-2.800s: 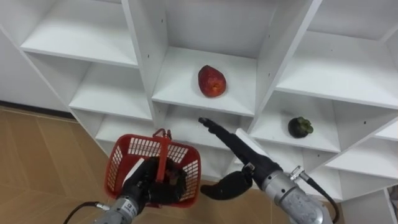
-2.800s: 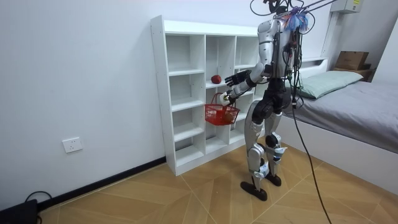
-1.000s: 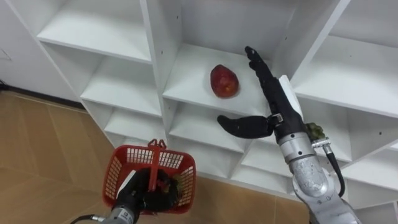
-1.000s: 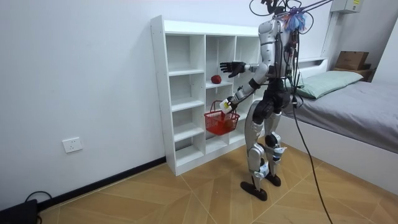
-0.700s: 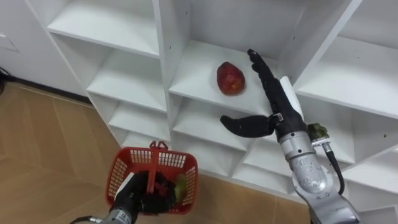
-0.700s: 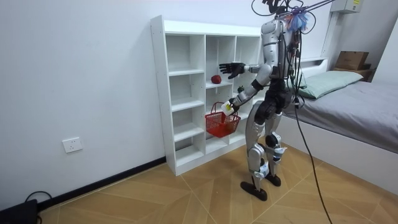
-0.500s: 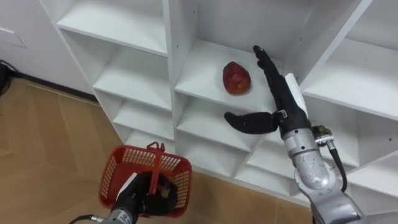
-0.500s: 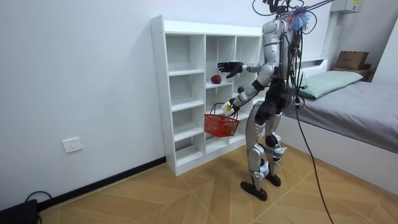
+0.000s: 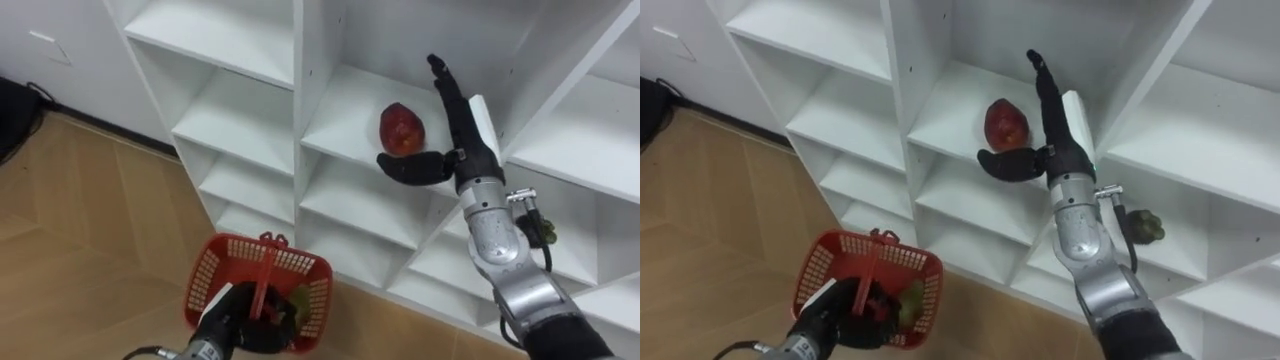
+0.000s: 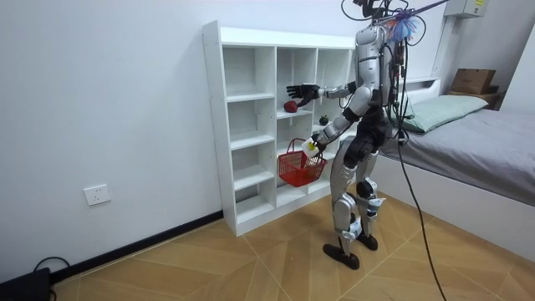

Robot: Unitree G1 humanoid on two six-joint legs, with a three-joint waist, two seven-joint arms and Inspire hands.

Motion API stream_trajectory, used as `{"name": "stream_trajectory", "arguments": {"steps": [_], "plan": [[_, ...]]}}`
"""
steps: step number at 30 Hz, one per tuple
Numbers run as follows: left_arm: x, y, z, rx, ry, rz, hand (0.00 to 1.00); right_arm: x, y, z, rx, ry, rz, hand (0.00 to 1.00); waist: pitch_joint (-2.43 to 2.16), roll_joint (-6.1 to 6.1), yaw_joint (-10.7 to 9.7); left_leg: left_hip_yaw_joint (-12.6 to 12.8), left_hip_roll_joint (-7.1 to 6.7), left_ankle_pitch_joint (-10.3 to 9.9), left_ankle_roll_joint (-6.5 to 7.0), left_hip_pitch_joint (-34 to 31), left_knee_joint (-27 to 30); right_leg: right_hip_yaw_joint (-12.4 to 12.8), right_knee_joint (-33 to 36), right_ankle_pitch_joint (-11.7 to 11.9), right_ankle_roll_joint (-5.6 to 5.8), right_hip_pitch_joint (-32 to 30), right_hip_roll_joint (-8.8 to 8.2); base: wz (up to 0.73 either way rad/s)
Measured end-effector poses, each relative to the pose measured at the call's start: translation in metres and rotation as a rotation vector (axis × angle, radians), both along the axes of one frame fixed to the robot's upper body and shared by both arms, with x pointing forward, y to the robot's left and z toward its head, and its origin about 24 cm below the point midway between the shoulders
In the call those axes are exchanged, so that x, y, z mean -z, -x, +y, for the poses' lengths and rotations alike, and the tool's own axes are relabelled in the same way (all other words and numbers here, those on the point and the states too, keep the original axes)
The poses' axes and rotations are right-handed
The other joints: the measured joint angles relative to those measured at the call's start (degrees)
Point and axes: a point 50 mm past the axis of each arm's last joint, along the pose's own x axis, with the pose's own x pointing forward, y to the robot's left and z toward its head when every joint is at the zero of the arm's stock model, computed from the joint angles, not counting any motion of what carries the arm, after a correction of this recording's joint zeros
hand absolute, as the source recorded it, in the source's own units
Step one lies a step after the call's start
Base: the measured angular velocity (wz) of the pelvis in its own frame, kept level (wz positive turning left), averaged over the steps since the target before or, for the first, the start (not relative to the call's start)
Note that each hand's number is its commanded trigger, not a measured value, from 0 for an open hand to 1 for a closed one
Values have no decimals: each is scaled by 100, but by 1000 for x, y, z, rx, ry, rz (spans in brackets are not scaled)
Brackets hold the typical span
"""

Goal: Collect fruits from the closet

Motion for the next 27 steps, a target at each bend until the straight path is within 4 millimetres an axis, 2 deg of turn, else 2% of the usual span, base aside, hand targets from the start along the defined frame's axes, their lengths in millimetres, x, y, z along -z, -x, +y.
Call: {"name": "stream_trajectory", "arguments": {"steps": [6, 27], "plan": [[-6, -12, -1, 9, -3, -34, 100, -7, -7, -2, 42, -4, -35, 0, 2, 3, -3, 1, -6, 46, 6, -200, 14, 4, 92, -1, -1, -223, -26, 4], [-1, -20, -5, 19, -12, 9, 100, -1, -11, -10, 116, -52, 2, 0, 5, -31, 0, 66, -30, 154, 31, -551, -1, 3, 191, -1, 3, -606, -125, 2]]}}
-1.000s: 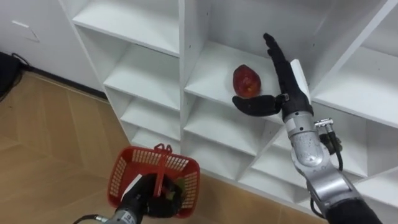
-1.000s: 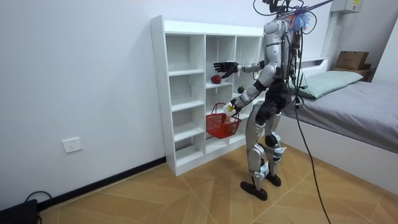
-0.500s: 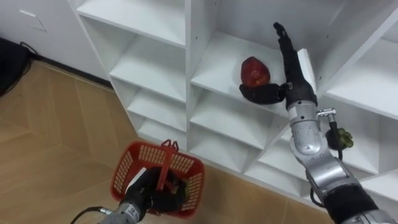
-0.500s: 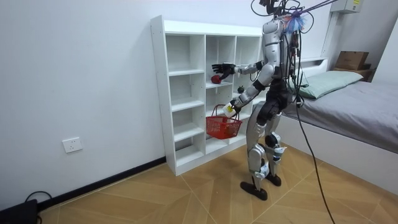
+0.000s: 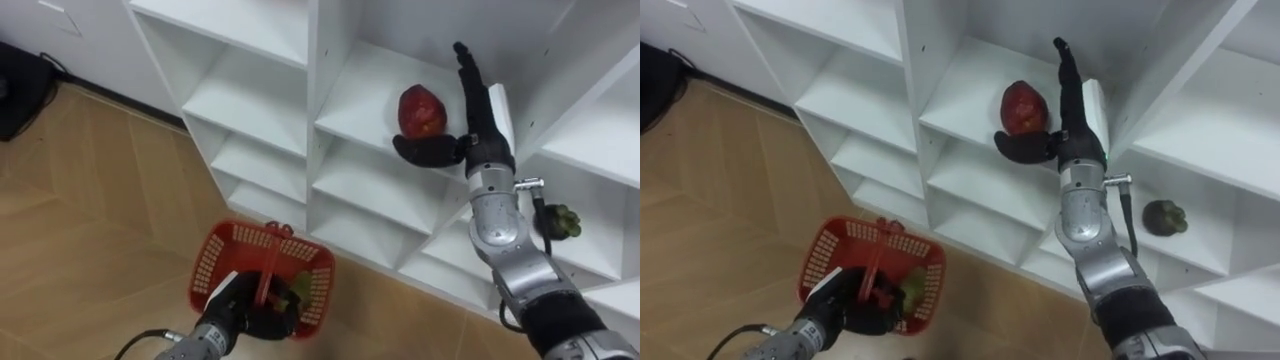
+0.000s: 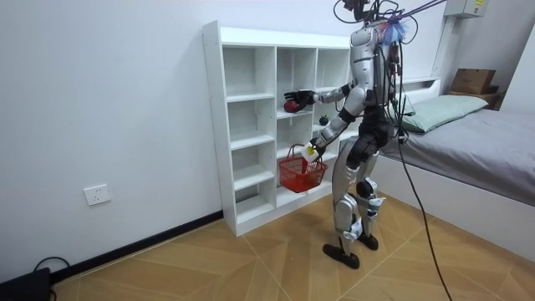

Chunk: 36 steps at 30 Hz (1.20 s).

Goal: Collect fruits from the closet

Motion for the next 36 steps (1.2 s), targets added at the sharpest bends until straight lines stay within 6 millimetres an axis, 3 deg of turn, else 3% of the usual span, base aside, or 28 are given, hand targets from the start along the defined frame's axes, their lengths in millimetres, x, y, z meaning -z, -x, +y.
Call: {"name": "stream_trajectory", "arguments": {"steps": [10, 18, 24, 36], "plan": [[-5, -9, -1, 2, 4, -27, 100, -10, -18, -6, 33, -48, 19, 0, 23, -53, 4, 66, -3, 48, 21, -152, -2, 34, 73, 0, 1, -190, -30, 0], [-7, -14, -3, 2, 1, -41, 100, -8, -19, -13, 53, -86, 33, 0, 26, -55, 23, 72, -17, 82, 30, -207, 1, 82, 86, 0, 1, -242, -43, 3], [-9, -16, -3, -5, -5, -49, 100, -6, -19, -14, 49, -92, 46, 0, 89, -88, 34, 72, -25, 95, 39, -223, -1, 107, 88, 0, 7, -249, -48, 0], [-9, -17, -7, 17, -7, -51, 100, -6, -21, -17, 48, -89, 35, 0, 88, -97, 73, 77, -53, 137, 57, -333, 0, 129, 221, -1, 8, -416, -65, 0]]}}
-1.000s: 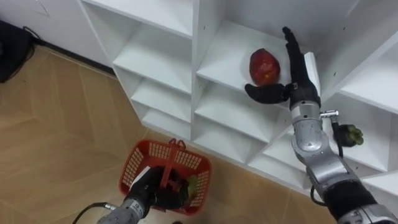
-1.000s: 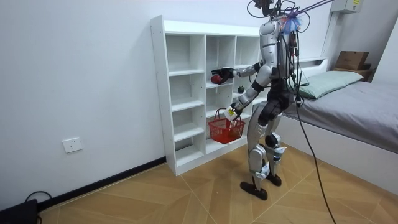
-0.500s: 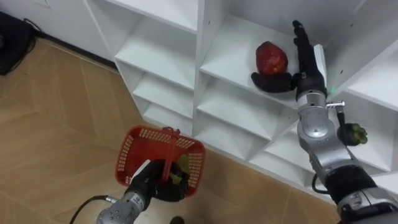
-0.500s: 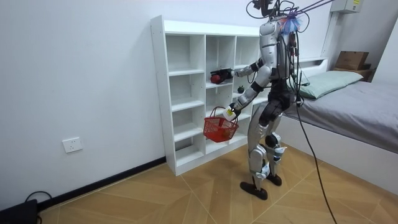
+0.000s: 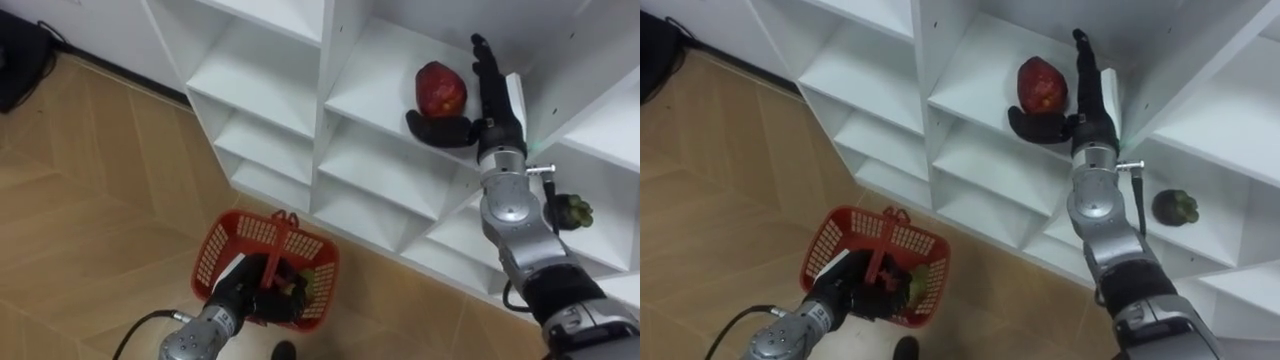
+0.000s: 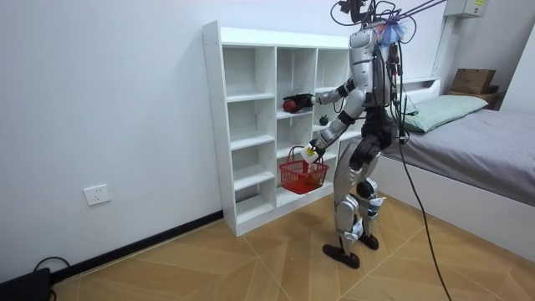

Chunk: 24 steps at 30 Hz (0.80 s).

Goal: Collect fruits from the closet

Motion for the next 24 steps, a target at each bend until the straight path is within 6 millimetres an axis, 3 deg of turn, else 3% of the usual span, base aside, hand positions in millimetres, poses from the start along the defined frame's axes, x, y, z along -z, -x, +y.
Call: {"name": "stream_trajectory", "arguments": {"steps": [1, 2, 3, 4, 24], "plan": [[0, 0, 0, 1, 0, 0, 100, 0, -1, -1, 4, 3, 5, 0, 0, -1, 10, 2, -4, 3, 4, 1, 1, 2, 19, -2, 3, -7, -1, 0], [0, 0, 0, 2, 0, 0, 100, 1, -1, -2, 6, 5, 7, 44, 0, -1, 13, 1, -6, 4, 5, 1, 2, 2, 40, -4, 6, -13, -5, 0], [0, 0, 0, 4, 0, 0, 100, 2, 0, -3, 7, 13, 12, 60, 1, -5, 16, -3, -10, 5, 7, 1, 4, 15, 64, -9, 13, -17, -8, 0], [0, 0, 1, 6, 0, 1, 100, 2, 0, -4, 9, 17, 15, 100, 2, -8, 38, -3, -11, 5, 8, -5, 11, 21, 66, -10, 15, -17, -8, 0], [5, 5, 0, 52, -15, 33, 100, -4, -6, -14, 48, 39, 16, 100, 2, -5, 85, -32, -14, 9, 14, -25, 61, 14, 73, -10, 15, -10, -8, 0]]}}
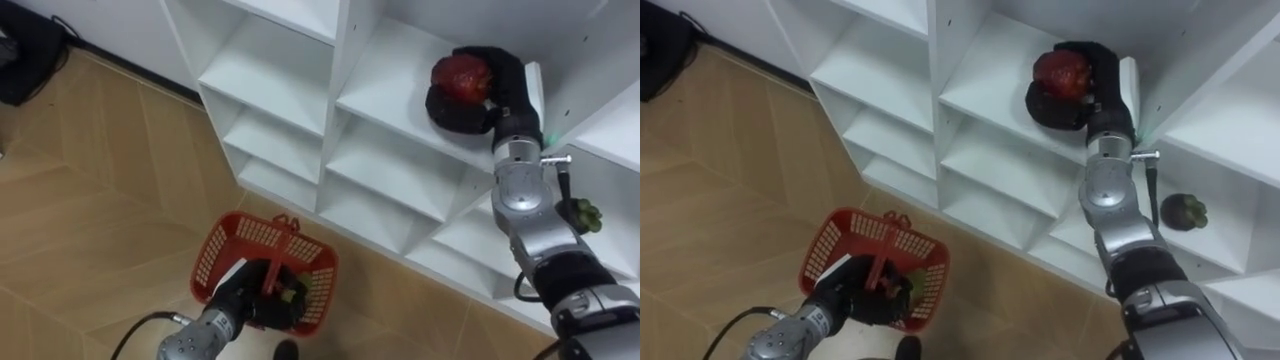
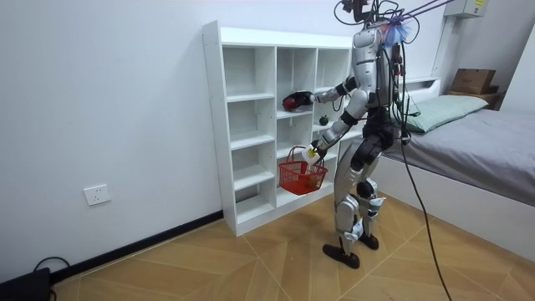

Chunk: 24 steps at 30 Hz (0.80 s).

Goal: Collect fruits from the closet

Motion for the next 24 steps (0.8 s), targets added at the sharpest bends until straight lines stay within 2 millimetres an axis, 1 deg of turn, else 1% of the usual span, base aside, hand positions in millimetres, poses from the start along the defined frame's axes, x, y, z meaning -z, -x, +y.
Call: {"name": "stream_trajectory", "arguments": {"steps": [5, 9, 14, 18, 21, 23, 24], "plan": [[0, 0, 1, -2, -1, 2, 100, 1, 0, 1, -7, 5, 5, 100, 0, 0, -8, 0, 0, 0, 0, 1, -5, 4, 0, -2, 3, -2, -2, 0], [-2, -5, -2, -1, 3, -13, 100, 0, 0, 2, -14, 5, 4, 100, 0, 0, -21, 2, 0, 0, 0, 0, 16, 3, 1, -2, 3, 13, -1, 0], [-3, -7, -1, -15, 11, -18, 100, -1, 1, 8, -39, 20, -11, 100, 0, 0, -61, 10, 3, 0, 0, -1, 14, 8, 0, -3, 4, 9, 4, 0], [-4, -7, -1, -16, 11, -18, 100, 1, 8, 10, -50, 27, -27, 100, -3, 5, -57, 12, 8, -1, -1, -20, 19, 11, -8, -3, 4, -10, 10, 0], [-4, -8, -1, -26, 7, -22, 100, 2, 12, 16, -71, 48, -40, 100, -10, 29, -53, 49, 14, -1, 0, -23, 13, 26, -9, -2, 4, -35, 10, -7], [-4, -9, -2, -40, 6, -28, 100, 2, 13, 20, -93, 62, -46, 100, -13, 34, -41, 99, 25, -1, -1, -23, 5, 93, -1, -2, 3, -66, 17, -14], [-4, -9, -2, -49, 3, -31, 100, 3, 15, 23, -113, 80, -50, 100, -17, 40, -33, 136, 33, -1, -1, -23, -3, 165, 0, 0, 2, -90, 33, -13]]}}
